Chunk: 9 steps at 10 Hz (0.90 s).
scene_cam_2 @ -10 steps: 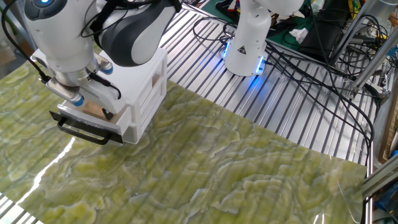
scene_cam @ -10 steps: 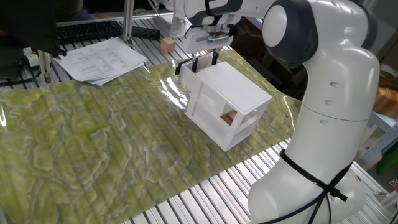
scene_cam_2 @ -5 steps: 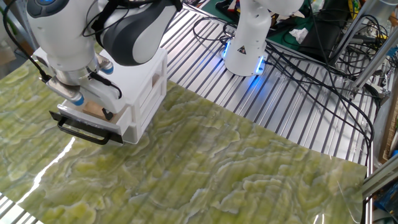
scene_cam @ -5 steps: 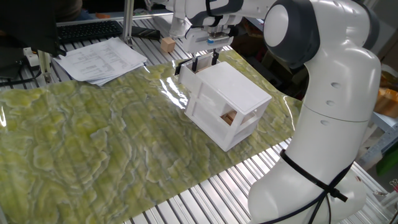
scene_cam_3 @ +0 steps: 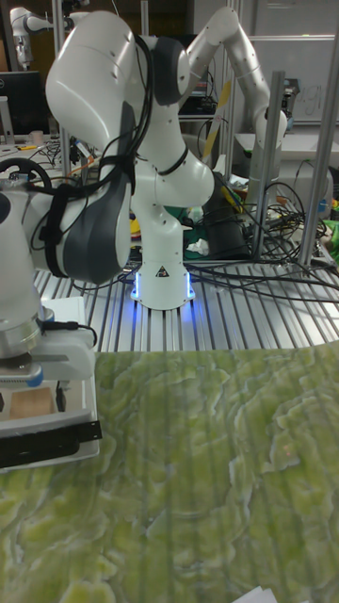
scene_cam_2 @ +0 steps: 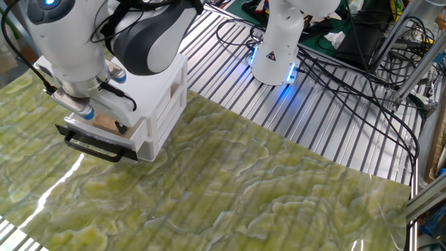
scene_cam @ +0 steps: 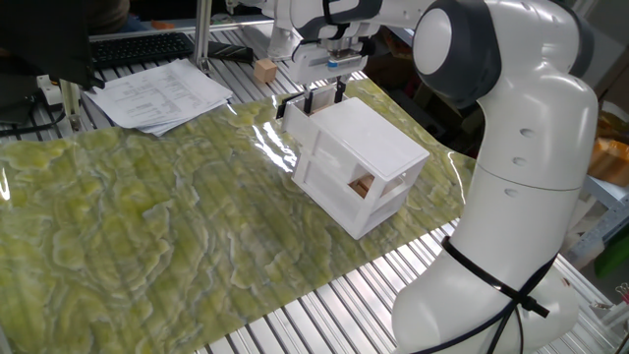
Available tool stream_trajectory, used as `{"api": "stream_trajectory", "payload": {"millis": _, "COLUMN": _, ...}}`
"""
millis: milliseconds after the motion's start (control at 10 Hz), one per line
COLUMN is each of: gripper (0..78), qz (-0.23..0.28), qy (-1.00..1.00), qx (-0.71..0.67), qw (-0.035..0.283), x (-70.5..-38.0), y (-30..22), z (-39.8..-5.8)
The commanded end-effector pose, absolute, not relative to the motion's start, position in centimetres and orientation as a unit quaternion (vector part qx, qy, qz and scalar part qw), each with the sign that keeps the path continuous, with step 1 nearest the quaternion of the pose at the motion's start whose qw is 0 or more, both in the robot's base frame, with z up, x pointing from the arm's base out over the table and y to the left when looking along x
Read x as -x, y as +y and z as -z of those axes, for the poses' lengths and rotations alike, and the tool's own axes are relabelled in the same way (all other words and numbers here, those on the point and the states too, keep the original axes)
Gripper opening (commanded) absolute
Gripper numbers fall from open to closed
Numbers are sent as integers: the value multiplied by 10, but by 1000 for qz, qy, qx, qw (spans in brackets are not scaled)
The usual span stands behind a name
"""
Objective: Take something out of a drawer
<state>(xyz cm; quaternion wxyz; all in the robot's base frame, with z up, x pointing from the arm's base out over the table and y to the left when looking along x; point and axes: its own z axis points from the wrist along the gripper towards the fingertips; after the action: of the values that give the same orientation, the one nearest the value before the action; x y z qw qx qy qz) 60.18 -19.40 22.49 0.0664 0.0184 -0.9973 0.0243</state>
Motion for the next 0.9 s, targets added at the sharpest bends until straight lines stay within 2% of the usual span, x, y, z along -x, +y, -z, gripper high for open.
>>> {"api": "stream_trajectory", "payload": {"millis": 100, "gripper": 775, "qz": -29, "qy": -996, "qx": -31, "qw": 81, "x": -598, "y": -194, "z": -224}}
{"api": "stream_trajectory", "payload": {"millis": 900, "gripper": 775, "qz": -30, "qy": -995, "qx": -42, "qw": 89, "x": -587, "y": -208, "z": -209}}
